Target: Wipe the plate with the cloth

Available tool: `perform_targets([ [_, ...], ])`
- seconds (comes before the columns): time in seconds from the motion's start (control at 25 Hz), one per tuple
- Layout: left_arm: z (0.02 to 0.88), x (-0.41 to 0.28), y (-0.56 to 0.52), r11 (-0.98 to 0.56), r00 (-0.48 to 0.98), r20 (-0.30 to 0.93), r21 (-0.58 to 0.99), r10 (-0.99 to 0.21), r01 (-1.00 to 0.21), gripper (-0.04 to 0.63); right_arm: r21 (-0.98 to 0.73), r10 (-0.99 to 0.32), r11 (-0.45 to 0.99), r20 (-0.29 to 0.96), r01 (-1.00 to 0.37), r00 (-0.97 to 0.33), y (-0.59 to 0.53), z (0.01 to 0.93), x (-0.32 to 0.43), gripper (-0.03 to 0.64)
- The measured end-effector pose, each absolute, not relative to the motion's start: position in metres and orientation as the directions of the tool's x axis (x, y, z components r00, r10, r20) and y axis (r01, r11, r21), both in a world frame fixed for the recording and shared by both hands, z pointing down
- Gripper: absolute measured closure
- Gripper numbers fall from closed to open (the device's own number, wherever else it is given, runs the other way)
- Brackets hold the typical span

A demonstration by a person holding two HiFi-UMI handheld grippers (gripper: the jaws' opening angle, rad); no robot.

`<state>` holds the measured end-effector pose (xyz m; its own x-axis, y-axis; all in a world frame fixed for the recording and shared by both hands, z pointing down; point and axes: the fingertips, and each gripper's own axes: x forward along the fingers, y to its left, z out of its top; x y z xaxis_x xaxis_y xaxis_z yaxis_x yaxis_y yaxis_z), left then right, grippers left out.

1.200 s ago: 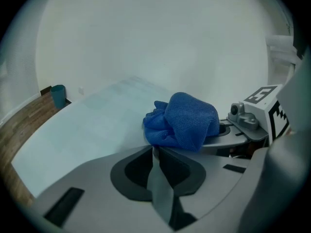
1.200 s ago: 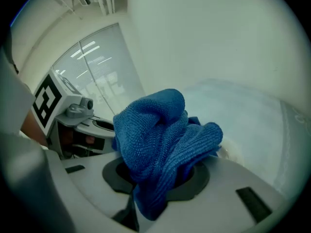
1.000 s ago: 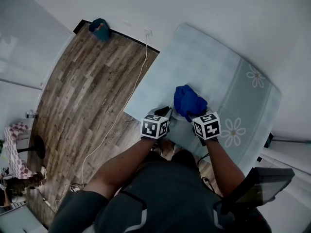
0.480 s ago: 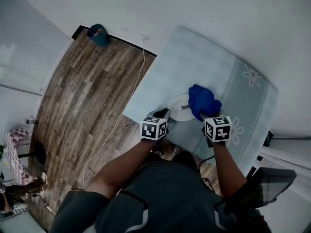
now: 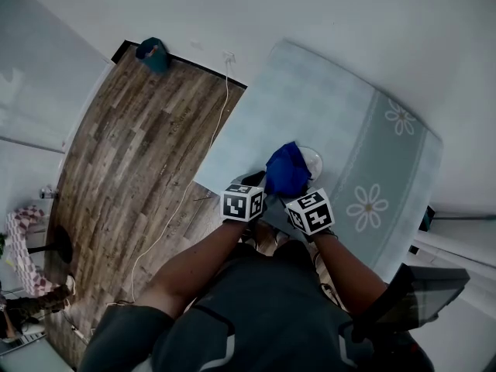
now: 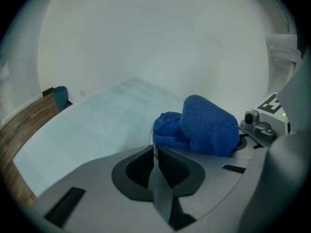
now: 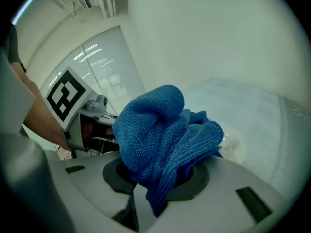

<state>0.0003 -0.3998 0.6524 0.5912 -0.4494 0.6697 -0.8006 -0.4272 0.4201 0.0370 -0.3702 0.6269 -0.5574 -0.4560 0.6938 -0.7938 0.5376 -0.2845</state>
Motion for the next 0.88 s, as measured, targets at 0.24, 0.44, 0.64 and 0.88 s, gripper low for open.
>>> perform_targets([
  [0.24,0.654,0.001,-0.399,-0.428,0.586,0.678,0.414,-0.443,-0.803,0.56,-0.276,-0.497,0.451,0.712,-0.849,-0.496,-0.375,0.631,0.105,0.488],
  [0.44,0.654,0.001,-0.399,-0.428,0.602,0.664,0.433,-0.444,-0.794,0.56,-0.226,-0.558,0.332,0.736,-0.916,-0.384,-0.389,0.63,0.163,0.488],
  [0.64,0.654,0.002,-0.398,-0.425,0.607,0.664,0.443,-0.436,-0.79,0.56,-0.215,-0.617,0.297,0.7,-0.93,-0.359,-0.415,0.608,0.175,0.488],
  [0.88,0.653,0.002,-0.399,-0.444,0.61,0.662,0.432,-0.436,-0.785,0.56,-0.174,-0.606,0.337,0.712,-0.925,-0.355,-0.448,0.621,0.156,0.488],
])
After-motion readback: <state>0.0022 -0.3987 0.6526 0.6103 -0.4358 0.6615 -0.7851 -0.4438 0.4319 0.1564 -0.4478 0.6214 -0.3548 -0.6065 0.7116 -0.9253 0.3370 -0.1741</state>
